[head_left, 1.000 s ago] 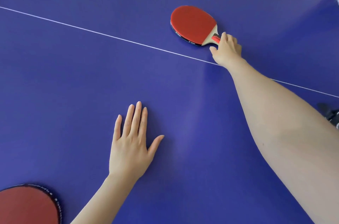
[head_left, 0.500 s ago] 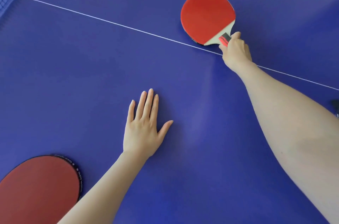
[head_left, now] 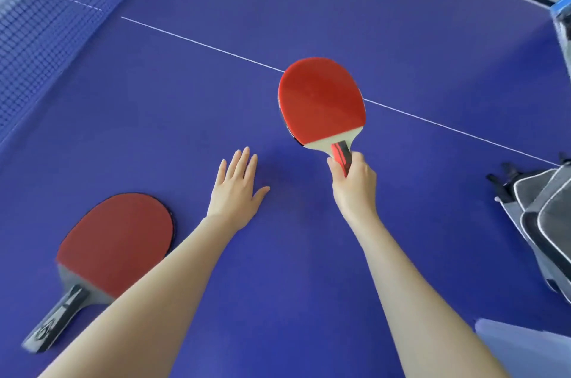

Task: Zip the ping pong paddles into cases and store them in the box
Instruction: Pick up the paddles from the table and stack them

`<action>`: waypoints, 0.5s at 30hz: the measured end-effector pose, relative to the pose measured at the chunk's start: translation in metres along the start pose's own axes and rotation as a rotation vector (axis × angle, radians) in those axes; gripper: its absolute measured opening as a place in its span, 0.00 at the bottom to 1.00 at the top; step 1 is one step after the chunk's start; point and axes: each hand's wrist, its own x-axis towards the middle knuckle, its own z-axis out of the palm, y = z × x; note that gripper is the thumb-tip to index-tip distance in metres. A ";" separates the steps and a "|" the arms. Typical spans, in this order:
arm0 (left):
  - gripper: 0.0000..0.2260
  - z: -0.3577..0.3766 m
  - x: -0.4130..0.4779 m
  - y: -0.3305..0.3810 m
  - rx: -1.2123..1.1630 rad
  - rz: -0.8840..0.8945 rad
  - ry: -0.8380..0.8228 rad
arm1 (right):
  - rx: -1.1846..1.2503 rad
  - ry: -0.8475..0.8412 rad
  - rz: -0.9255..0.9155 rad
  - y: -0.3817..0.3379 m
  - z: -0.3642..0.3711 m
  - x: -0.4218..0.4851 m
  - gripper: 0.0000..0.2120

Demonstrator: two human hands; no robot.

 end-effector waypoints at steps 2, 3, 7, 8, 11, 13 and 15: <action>0.30 0.001 -0.041 -0.015 -0.103 -0.051 0.069 | 0.033 -0.029 0.039 0.002 0.001 -0.037 0.14; 0.30 0.002 -0.062 -0.025 -0.129 -0.082 0.103 | 0.045 -0.045 0.057 0.004 0.002 -0.054 0.14; 0.29 0.006 -0.145 -0.067 -0.155 -0.236 0.255 | 0.089 -0.081 0.084 0.014 0.007 -0.114 0.12; 0.29 0.006 -0.167 -0.077 -0.147 -0.283 0.281 | 0.095 -0.088 0.087 0.017 0.007 -0.129 0.11; 0.31 0.006 -0.221 -0.105 -0.133 -0.430 0.316 | 0.112 -0.104 0.108 0.027 0.008 -0.165 0.12; 0.33 0.005 -0.244 -0.122 -0.139 -0.537 0.295 | 0.121 -0.107 0.117 0.032 0.008 -0.186 0.11; 0.34 0.005 -0.257 -0.140 -0.131 -0.633 0.221 | 0.116 -0.100 0.140 0.038 0.008 -0.204 0.11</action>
